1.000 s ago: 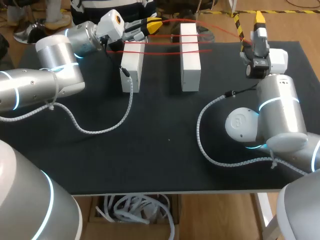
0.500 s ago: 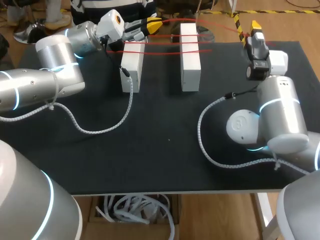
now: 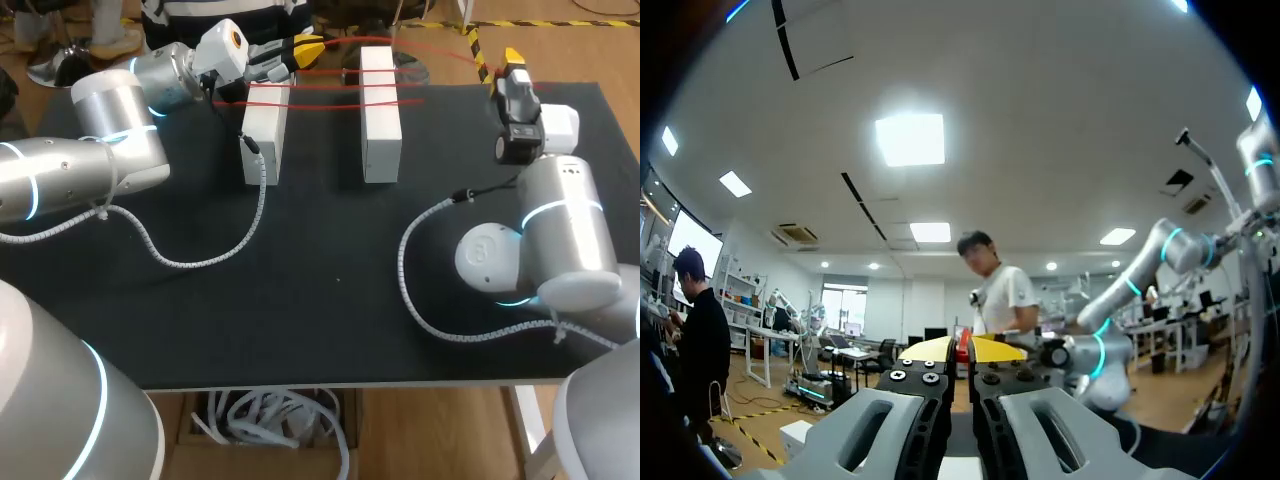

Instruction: Grab the tape and strap the tape.

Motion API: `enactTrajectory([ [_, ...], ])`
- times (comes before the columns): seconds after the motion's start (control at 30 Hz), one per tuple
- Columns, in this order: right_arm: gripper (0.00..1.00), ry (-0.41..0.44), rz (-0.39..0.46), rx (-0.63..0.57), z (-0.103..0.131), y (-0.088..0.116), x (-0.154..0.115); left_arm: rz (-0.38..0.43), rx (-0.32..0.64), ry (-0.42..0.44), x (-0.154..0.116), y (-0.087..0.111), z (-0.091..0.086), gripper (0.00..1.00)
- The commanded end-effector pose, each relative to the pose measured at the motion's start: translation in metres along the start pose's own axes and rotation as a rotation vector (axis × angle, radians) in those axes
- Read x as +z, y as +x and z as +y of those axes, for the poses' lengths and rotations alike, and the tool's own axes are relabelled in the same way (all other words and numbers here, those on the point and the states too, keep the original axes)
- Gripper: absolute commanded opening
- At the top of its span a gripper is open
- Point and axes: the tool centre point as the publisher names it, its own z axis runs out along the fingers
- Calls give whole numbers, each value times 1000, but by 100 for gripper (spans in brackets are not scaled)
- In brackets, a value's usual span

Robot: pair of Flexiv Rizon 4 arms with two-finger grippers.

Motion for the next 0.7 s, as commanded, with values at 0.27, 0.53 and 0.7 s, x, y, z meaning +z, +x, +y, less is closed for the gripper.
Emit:
enactTrajectory([
  [0.27, 2, 10, 1, -12, -1, 2, 7, 1, 0, 1, 0, 0, 0, 0],
  [0.53, 0, 18, 3, -21, -1, 1, 9, 1, 0, 1, 0, 0, 0, 0],
  [0.7, 0, 20, -8, -30, 0, 2, 10, 1, 0, 1, 0, 0, 0, 0],
])
